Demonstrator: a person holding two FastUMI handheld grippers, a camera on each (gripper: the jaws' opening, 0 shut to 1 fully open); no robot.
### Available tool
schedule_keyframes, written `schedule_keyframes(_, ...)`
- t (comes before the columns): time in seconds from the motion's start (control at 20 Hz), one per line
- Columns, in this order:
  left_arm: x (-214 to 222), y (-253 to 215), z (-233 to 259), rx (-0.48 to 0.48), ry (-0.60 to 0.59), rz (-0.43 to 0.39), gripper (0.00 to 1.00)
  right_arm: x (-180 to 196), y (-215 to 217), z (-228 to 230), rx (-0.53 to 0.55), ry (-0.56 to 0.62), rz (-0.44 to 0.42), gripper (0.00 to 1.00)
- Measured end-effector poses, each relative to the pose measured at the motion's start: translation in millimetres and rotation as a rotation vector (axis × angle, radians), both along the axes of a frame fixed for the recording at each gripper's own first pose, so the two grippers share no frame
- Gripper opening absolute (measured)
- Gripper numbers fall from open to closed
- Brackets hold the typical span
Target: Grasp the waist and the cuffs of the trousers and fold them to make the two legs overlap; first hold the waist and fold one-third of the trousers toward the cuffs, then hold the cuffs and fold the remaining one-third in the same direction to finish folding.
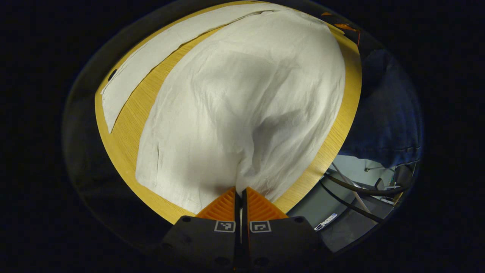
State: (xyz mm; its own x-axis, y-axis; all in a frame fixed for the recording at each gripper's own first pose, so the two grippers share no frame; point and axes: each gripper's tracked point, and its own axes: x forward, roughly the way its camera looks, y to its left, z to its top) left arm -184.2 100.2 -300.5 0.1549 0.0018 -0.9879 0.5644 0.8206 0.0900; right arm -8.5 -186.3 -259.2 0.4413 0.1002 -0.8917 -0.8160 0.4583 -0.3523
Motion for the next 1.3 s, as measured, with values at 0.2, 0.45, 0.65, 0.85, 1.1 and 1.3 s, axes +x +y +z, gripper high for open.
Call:
schedule_keyframes(0.2, 0, 0, 0, 0.03, 0.016, 0.017, 0.0, -1, -13, -34, -0.09, 0.146, 0.068, 0.99)
schedule_keyframes(0.45, 0, 1, 0, 0.05, 0.022, 0.031, 0.0, 7, -14, -55, -0.138, 0.209, 0.113, 0.97)
schedule_keyframes(0.65, 0, 1, 0, 0.058, 0.029, 0.038, 0.0, 3, -17, -62, -0.156, 0.263, 0.117, 0.92)
schedule_keyframes(0.85, 1, 0, 0, 0.053, 0.031, 0.043, 0.0, 3, -17, -63, -0.164, 0.305, 0.064, 0.83)
schedule_keyframes(1.1, 1, 1, -1, 0.047, 0.031, 0.046, 0.0, 16, -24, -59, -0.213, 0.303, -0.027, 0.49)
schedule_keyframes(1.3, 2, 0, -2, 0.042, 0.016, 0.048, 0.0, 22, -25, -56, -0.197, 0.274, -0.04, 0.19)
